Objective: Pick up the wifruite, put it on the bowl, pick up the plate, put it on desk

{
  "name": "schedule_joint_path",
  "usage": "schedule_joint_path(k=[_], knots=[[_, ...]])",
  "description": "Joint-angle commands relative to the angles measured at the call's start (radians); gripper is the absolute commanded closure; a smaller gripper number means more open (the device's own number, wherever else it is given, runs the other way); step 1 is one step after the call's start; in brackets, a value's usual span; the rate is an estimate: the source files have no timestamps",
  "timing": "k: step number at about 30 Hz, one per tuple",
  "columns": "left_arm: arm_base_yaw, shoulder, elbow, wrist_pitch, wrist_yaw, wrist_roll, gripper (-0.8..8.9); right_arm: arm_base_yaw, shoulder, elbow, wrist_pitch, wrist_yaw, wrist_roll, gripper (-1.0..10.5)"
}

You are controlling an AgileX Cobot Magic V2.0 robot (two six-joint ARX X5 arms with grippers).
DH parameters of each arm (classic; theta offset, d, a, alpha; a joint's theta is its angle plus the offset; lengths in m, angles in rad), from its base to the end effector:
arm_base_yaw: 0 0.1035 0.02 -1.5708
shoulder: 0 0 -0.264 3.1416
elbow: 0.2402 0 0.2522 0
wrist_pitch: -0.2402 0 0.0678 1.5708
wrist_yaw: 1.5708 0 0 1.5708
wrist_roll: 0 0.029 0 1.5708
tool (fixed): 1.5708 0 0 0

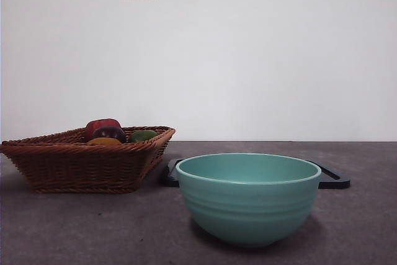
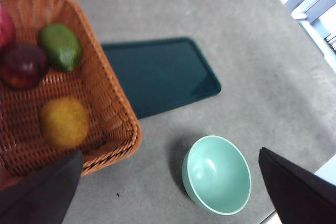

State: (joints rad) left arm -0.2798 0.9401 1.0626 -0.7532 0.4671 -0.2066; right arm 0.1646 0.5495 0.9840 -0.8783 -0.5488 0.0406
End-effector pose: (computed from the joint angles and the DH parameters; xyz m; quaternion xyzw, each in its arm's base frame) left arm 0.1653 -0.0611 0.3509 -0.1201 0.3429 -0.3132 0.8775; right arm 0.0719 0.0273 0.3592 0.0606 0.2229 0.3362 0.9130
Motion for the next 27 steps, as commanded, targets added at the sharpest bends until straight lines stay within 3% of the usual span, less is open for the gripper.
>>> schedule_joint_path(k=[1, 5, 11, 23, 27], knots=[[-0.004, 0.091, 0.063, 0.006, -0.004, -0.035, 1.63, 0.004, 0.003, 0.019, 0.011, -0.002, -0.003, 3.2], [-0.005, 0.225, 0.146, -0.037, -0.028, -0.043, 1.66, 0.004, 0.003, 0.019, 0.011, -0.002, -0.003, 3.2], [-0.029, 0.412, 0.280, -0.142, -0.194, -0.036, 1.66, 0.004, 0.003, 0.019, 0.011, -0.002, -0.003, 3.2], [-0.105, 0.702, 0.357, -0.136, -0.405, -0.016, 1.66, 0.004, 0.003, 0.019, 0.011, -0.002, -0.003, 3.2], [-0.114, 0.793, 0.357, -0.086, -0.416, -0.016, 1.66, 0.005, 0.003, 0.019, 0.010, -0.002, -0.003, 3.2]])
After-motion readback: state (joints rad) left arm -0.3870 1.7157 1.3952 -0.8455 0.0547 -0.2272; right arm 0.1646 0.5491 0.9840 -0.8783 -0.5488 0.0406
